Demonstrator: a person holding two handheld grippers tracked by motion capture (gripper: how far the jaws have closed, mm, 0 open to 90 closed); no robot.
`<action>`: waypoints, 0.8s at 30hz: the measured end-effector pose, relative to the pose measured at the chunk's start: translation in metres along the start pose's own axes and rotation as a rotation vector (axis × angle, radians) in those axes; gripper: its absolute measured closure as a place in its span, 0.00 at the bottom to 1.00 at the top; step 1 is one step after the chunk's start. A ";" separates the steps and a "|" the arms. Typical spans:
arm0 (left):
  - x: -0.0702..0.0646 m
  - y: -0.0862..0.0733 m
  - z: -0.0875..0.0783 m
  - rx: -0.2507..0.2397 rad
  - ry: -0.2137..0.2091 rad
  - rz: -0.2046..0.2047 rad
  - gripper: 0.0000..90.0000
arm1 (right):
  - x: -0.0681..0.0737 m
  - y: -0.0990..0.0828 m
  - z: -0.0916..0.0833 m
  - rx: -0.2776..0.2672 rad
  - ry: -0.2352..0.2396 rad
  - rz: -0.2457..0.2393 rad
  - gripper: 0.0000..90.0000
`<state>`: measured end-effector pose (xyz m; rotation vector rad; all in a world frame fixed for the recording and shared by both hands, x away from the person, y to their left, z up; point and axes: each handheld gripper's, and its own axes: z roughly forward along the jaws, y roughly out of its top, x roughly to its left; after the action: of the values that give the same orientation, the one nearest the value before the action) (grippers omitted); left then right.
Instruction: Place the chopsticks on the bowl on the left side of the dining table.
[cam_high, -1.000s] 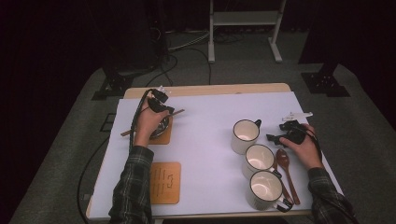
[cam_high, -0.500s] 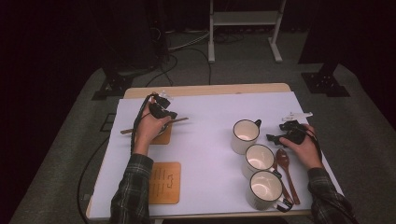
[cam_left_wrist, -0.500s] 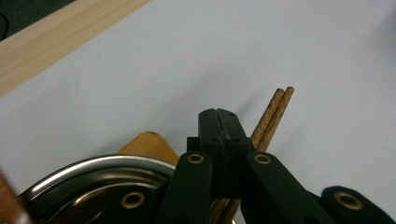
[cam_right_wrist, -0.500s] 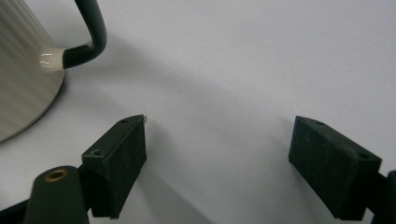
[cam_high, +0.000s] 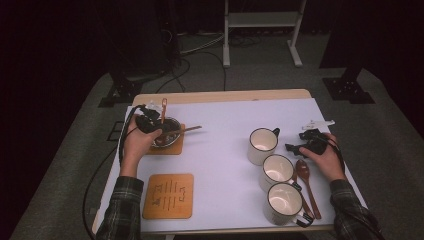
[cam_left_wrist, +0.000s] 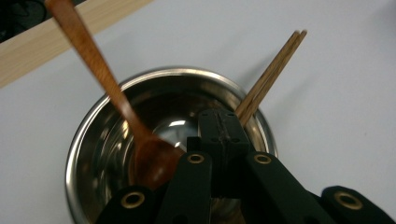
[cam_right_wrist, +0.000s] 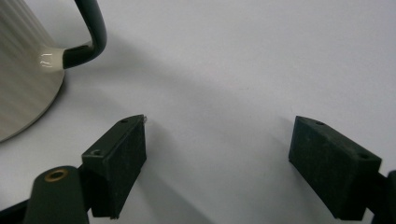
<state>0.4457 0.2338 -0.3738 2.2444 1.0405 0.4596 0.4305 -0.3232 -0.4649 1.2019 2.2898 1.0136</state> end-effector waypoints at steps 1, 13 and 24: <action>0.000 0.000 0.000 0.000 0.000 0.000 1.00 | 0.000 0.000 0.000 0.000 0.001 0.000 0.19; 0.003 -0.039 -0.020 0.007 0.055 -0.066 1.00 | 0.000 0.000 0.000 0.000 0.003 0.002 0.19; 0.018 -0.062 -0.030 0.015 0.092 -0.117 1.00 | 0.000 0.000 0.000 0.001 0.002 0.001 0.19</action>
<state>0.4062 0.2908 -0.3911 2.1792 1.2187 0.5104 0.4307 -0.3232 -0.4649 1.2037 2.2912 1.0144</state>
